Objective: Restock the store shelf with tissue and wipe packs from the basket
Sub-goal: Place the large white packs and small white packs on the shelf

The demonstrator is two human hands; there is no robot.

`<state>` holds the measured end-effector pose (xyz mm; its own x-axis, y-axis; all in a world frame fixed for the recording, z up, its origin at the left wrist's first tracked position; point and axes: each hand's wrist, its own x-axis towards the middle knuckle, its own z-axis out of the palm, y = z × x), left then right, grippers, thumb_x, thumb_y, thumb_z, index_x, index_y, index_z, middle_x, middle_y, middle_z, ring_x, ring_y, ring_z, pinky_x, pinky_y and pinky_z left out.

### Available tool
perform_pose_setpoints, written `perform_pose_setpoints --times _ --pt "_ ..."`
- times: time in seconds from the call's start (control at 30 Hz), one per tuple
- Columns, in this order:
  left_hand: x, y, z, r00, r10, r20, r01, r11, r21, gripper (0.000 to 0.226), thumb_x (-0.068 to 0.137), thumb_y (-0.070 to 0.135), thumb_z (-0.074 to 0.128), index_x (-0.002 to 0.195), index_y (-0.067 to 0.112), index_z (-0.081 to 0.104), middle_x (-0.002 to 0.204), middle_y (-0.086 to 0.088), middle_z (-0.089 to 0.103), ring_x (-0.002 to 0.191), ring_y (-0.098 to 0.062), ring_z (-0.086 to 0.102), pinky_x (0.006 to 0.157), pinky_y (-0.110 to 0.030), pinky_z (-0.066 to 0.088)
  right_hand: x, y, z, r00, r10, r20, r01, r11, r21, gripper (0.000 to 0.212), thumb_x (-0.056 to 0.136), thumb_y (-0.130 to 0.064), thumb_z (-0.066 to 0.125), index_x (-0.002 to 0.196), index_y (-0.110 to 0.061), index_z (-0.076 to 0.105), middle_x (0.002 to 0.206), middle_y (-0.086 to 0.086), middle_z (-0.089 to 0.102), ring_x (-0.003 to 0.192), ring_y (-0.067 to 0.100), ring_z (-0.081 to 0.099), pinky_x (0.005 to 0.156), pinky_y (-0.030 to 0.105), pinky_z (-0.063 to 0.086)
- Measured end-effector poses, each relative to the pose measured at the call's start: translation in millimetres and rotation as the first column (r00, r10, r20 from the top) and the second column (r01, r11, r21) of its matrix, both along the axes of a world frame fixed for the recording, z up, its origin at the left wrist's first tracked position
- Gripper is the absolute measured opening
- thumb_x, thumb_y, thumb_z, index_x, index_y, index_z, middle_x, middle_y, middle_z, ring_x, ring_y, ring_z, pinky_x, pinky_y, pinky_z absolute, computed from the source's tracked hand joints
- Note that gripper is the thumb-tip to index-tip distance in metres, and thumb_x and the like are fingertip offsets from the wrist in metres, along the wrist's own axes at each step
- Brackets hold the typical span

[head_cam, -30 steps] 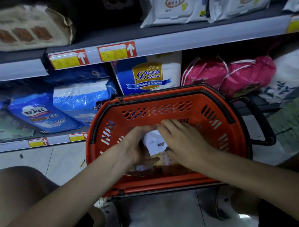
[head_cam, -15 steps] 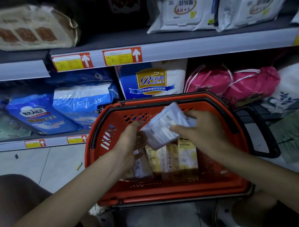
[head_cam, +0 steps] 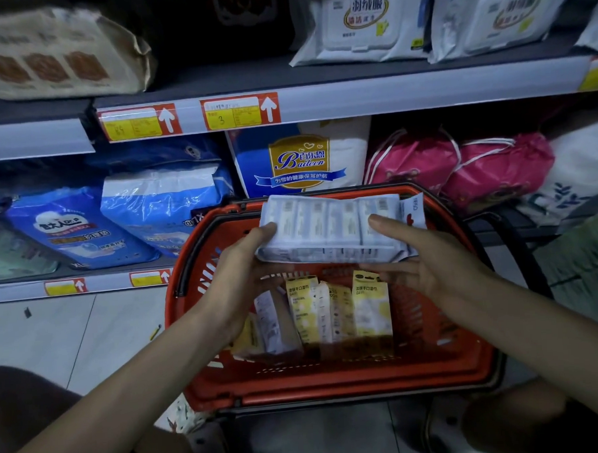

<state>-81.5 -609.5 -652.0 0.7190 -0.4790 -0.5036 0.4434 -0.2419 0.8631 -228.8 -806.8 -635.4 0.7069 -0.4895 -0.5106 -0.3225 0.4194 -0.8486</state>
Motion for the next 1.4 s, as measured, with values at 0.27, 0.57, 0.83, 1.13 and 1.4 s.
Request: perform_pose_setpoints --times 0.27,0.57,0.83,1.13,1.4 --pt "8 6 5 0.993 0.115 0.004 -0.113 0.986 -0.124 0.038 0.096 0.047 0.064 0.115 0.016 0.074 0.097 -0.012 0.071 0.088 -0.030 0.061 0.085 -0.045 0.042 2 11 4 0.986 0.167 0.019 -0.169 0.978 0.120 0.041 0.090 -0.038 0.071 0.129 -0.023 0.068 0.111 0.008 0.078 0.097 0.032 0.077 0.065 0.028 0.059" --pt "12 10 10 0.992 0.116 -0.045 -0.123 0.967 -0.221 0.028 0.097 0.044 0.064 0.103 0.016 0.067 0.071 0.001 0.050 0.063 -0.012 0.044 0.062 -0.030 0.033 2 16 8 0.970 0.214 0.112 -0.227 0.967 0.114 0.039 0.084 -0.023 0.074 0.123 -0.019 0.071 0.114 0.009 0.077 0.094 0.027 0.076 0.082 0.037 0.060" --pt "8 6 16 0.947 0.189 -0.261 -0.268 0.912 -0.311 0.019 0.098 0.017 0.059 0.108 0.011 0.074 0.108 -0.015 0.074 0.105 -0.030 0.070 0.094 -0.039 0.058 0 20 -1 0.951 0.239 0.198 -0.139 0.899 -0.415 0.059 0.082 -0.007 0.084 0.127 -0.039 0.066 0.123 -0.017 0.073 0.115 0.003 0.068 0.094 0.026 0.055" --pt "17 6 18 0.883 0.174 -0.437 -0.374 0.822 -0.429 0.036 0.096 0.026 0.048 0.121 0.005 0.064 0.131 -0.026 0.067 0.117 -0.041 0.069 0.104 -0.051 0.055 6 11 -11 0.914 0.395 0.086 -0.016 0.248 -0.969 0.063 0.077 0.003 0.084 0.134 -0.013 0.065 0.127 -0.002 0.062 0.116 0.006 0.057 0.097 0.013 0.044" --pt "17 6 21 0.879 0.138 -0.457 -0.391 0.758 -0.522 0.047 0.097 0.020 0.039 0.080 0.004 0.080 0.110 -0.016 0.076 0.100 -0.031 0.075 0.089 -0.043 0.060 4 5 -7 0.882 0.458 -0.114 0.068 -0.363 -0.929 0.043 0.094 0.004 0.059 0.136 -0.006 0.065 0.134 0.022 0.061 0.129 0.038 0.055 0.099 0.047 0.053"
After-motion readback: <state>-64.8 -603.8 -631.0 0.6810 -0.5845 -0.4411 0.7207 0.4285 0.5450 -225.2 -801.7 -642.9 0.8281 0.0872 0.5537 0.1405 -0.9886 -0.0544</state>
